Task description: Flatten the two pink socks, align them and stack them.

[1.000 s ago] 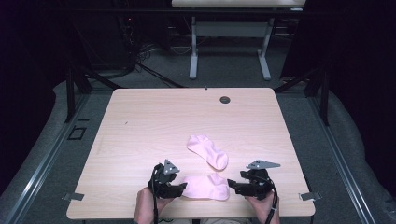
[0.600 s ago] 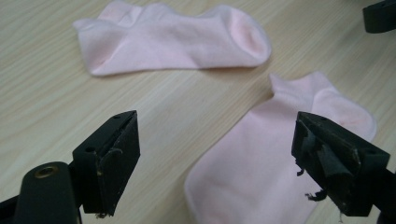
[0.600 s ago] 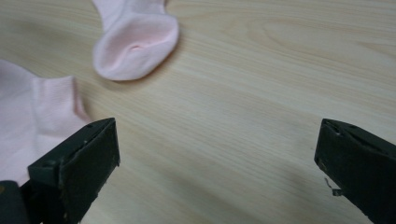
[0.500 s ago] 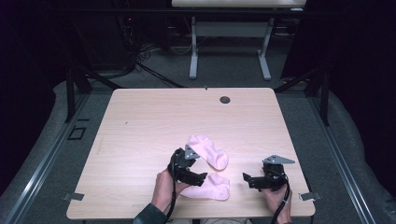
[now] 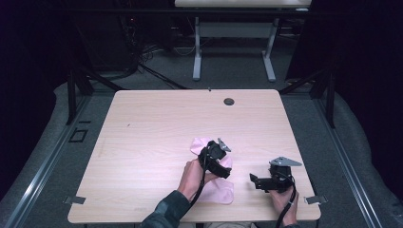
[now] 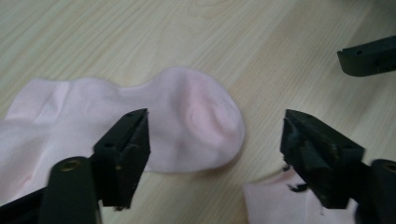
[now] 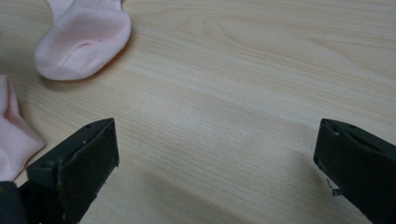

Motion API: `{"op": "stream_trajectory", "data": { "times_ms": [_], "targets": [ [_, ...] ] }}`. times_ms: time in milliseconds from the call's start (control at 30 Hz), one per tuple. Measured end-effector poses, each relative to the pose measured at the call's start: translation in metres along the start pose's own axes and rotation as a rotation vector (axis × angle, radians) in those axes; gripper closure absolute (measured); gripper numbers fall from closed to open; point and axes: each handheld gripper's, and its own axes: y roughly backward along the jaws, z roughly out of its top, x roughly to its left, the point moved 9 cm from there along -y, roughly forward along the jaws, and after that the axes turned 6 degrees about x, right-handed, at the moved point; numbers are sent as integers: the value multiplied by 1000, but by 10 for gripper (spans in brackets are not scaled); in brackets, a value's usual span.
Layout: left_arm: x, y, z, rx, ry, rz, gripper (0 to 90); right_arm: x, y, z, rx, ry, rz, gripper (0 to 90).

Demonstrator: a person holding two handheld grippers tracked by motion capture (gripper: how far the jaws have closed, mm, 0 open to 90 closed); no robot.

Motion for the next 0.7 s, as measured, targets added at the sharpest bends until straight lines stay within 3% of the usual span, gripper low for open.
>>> {"op": "stream_trajectory", "data": {
  "times_ms": [167, 300, 467, 700],
  "targets": [
    [-4, -16, 6, 67, -37, -14, 435, 1, 0, 0, -2, 4, -6, 11],
    [-3, -26, 3, 114, -29, -10, 551, -1, 0, -1, 2, -3, -8, 22],
    [-2, -30, 1, 136, -25, -27, 667, 0, -1, -1, 9, -6, -3, 40],
    [1, -34, 0, 154, -24, -18, 817, -1, -2, -1, 14, -9, -10, 61]
  ]
}}
